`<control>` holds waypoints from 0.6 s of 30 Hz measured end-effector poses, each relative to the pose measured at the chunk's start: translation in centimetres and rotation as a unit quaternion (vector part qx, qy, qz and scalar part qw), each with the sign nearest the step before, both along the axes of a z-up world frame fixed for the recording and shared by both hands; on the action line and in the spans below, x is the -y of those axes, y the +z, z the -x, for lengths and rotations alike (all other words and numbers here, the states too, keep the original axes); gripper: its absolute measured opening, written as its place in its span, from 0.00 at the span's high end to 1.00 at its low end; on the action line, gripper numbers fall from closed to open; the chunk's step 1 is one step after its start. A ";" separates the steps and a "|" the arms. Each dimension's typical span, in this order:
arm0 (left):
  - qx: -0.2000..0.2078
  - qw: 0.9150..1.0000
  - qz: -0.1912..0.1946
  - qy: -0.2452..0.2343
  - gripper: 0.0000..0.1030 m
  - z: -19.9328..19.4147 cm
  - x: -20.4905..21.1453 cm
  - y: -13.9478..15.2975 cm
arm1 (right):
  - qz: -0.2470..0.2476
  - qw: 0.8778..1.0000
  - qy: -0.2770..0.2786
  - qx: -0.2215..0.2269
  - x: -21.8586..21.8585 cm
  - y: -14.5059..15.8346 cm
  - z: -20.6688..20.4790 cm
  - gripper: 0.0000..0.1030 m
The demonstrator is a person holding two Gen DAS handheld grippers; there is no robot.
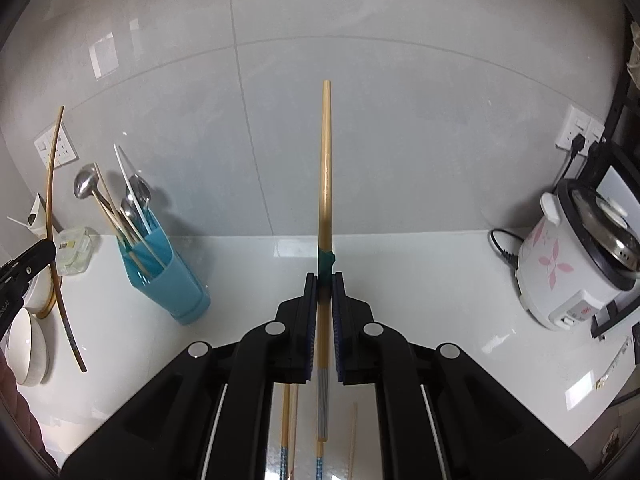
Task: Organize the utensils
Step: 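Lift both held chopsticks upright and carry them over the light-blue caddy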
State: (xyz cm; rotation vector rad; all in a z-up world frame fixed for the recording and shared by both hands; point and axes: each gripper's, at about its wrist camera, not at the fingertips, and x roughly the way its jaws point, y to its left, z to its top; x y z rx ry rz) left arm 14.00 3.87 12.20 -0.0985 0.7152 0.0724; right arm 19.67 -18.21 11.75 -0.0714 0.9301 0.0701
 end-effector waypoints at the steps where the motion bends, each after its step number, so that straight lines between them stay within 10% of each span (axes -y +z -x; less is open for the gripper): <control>1: 0.008 1.000 0.000 0.001 0.94 -0.2 -0.2 0.4 | -0.002 1.000 0.001 0.004 -0.2 0.3 -0.2 0.94; 18: 0.032 0.999 -0.002 0.007 0.94 -3.3 -1.9 1.5 | -0.018 0.999 0.027 0.039 -3.8 2.0 -3.7 0.94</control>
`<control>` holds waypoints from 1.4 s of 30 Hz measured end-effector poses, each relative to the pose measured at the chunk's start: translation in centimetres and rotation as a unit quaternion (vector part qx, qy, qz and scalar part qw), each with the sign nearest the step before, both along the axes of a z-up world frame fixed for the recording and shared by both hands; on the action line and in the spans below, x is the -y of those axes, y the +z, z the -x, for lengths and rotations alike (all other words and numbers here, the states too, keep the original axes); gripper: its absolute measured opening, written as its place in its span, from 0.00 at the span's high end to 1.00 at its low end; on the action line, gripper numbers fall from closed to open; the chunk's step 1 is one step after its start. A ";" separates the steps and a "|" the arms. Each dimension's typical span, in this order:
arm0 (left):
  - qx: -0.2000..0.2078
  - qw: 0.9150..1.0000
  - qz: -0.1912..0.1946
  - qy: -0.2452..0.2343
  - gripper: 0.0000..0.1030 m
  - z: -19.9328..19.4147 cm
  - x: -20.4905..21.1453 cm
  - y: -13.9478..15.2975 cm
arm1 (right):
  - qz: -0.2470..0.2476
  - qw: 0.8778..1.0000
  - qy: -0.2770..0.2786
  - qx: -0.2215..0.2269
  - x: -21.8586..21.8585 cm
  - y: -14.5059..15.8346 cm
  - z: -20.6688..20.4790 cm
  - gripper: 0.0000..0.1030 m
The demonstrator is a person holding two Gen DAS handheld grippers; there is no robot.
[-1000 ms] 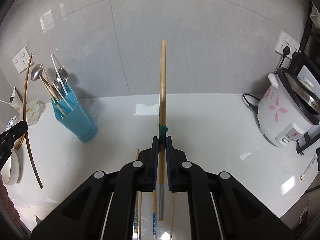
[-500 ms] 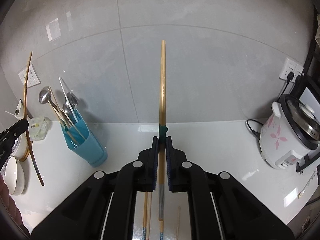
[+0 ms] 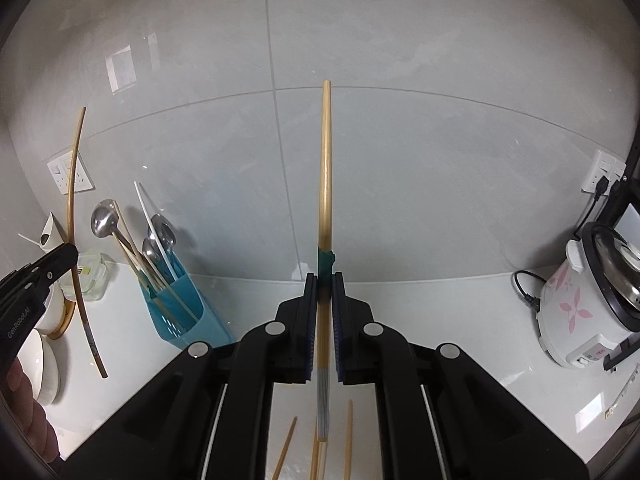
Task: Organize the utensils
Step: 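Lift both held chopsticks upright and carry them over the light-blue caddy, then open the left tool over the caddy while the right tool lowers its chopstick in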
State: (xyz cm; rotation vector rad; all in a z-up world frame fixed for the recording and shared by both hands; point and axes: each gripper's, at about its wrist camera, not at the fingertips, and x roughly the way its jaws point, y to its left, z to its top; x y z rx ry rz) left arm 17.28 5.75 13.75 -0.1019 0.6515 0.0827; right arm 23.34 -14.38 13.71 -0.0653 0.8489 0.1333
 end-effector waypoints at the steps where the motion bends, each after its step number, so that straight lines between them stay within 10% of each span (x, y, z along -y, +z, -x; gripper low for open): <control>1: 0.000 1.000 0.000 0.001 0.94 -0.3 -0.2 -0.1 | 0.000 1.000 0.002 0.000 -0.3 0.0 -0.3 0.94; 35: -0.039 0.999 0.011 0.015 0.93 -10.0 -3.0 -8.0 | -0.011 0.998 0.032 -0.045 -4.2 -5.5 -6.6 0.94; 42: -0.057 0.998 0.019 0.028 0.65 -9.1 -4.0 -8.0 | -0.019 0.998 0.044 -0.041 -5.1 -5.3 -7.1 0.94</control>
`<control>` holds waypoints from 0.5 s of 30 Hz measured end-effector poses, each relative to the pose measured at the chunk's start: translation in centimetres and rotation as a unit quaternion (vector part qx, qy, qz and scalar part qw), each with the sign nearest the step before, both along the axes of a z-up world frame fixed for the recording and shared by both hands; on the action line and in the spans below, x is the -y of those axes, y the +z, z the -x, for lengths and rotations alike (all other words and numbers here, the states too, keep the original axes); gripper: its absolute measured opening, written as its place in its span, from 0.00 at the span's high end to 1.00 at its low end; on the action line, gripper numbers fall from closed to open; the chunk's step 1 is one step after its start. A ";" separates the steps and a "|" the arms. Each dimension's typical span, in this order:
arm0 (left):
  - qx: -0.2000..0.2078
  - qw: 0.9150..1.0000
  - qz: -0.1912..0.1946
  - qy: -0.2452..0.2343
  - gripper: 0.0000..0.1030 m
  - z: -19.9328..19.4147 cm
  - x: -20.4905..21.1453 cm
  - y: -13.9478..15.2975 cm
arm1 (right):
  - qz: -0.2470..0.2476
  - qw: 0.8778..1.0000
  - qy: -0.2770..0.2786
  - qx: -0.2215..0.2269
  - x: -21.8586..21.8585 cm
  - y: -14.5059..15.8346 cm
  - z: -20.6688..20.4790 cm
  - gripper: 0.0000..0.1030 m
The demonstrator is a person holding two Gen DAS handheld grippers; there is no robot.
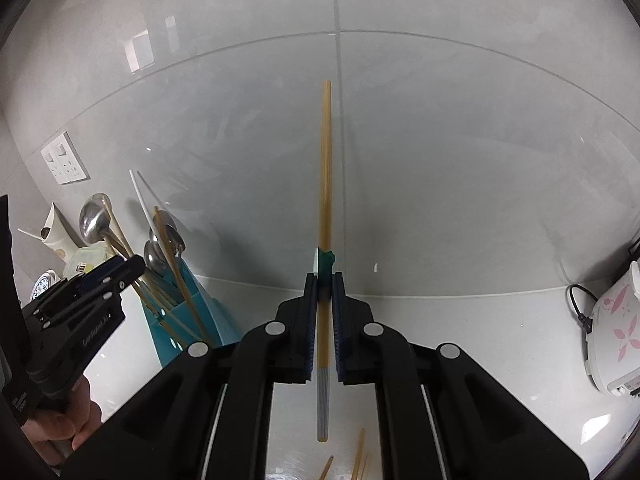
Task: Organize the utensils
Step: 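Open the left tool over the caddy while the right tool lowers its chopstick in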
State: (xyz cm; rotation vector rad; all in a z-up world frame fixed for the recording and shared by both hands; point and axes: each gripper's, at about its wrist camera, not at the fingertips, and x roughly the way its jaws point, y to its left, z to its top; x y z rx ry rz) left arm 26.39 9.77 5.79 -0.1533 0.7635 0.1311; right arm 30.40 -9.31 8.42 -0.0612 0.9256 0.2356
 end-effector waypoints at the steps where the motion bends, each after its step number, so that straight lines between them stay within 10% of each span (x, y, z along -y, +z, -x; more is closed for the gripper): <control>1: -0.002 1.000 0.001 0.001 0.60 0.2 -0.2 0.1 | -0.002 1.000 0.002 0.002 -0.2 0.1 0.0 0.94; 15: -0.024 0.999 -0.015 0.036 0.10 4.1 -3.3 2.0 | -0.044 0.997 0.058 0.023 -4.7 1.3 -0.8 0.93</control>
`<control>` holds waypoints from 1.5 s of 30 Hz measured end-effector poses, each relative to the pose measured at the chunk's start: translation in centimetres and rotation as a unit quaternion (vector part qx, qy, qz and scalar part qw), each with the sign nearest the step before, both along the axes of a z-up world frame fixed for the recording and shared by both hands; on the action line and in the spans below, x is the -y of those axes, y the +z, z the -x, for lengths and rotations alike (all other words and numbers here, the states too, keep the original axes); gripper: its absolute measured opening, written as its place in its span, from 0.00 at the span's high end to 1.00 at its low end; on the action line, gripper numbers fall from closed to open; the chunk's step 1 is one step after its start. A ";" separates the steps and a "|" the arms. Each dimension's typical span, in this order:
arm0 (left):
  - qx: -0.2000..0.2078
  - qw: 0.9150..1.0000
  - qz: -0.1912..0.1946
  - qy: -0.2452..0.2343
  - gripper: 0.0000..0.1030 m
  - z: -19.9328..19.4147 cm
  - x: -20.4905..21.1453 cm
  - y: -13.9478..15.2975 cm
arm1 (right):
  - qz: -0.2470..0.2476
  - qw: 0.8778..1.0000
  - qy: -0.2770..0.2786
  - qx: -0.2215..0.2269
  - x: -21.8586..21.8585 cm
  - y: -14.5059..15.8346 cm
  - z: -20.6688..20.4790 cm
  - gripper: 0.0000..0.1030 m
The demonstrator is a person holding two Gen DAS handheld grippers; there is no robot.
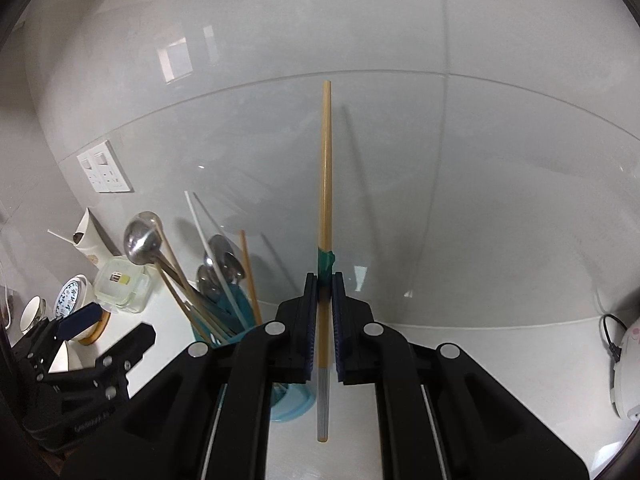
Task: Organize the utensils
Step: 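Open the left tool over the caddy while the right tool lowers its chopstick in, then open the right tool to release its chopstick into the caddy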
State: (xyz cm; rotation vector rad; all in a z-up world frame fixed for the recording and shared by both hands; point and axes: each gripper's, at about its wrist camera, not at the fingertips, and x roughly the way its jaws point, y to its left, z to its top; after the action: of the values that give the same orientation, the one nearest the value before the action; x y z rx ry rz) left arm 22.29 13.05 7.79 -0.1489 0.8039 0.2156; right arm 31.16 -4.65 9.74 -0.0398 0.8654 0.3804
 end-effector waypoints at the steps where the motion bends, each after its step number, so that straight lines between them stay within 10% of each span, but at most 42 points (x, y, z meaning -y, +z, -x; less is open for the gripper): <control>1: -0.001 1.000 -0.001 0.003 0.08 0.3 -0.3 0.0 | -0.002 1.000 0.005 0.001 -0.5 0.1 0.0 0.93; 29: -0.034 0.999 0.008 0.040 0.06 3.1 -4.8 -3.1 | 0.004 0.998 0.069 0.013 -7.7 -3.6 1.4 0.91; 45: -0.032 0.999 0.009 0.028 0.06 3.1 -3.6 -2.9 | -0.003 1.000 0.020 -0.001 -4.3 -2.8 2.4 0.09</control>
State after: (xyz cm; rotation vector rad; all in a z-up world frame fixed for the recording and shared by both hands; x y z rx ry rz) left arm 19.16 16.64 4.93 -0.1818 0.8654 0.2670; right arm 28.76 -0.35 6.99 -0.0509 0.8659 0.4203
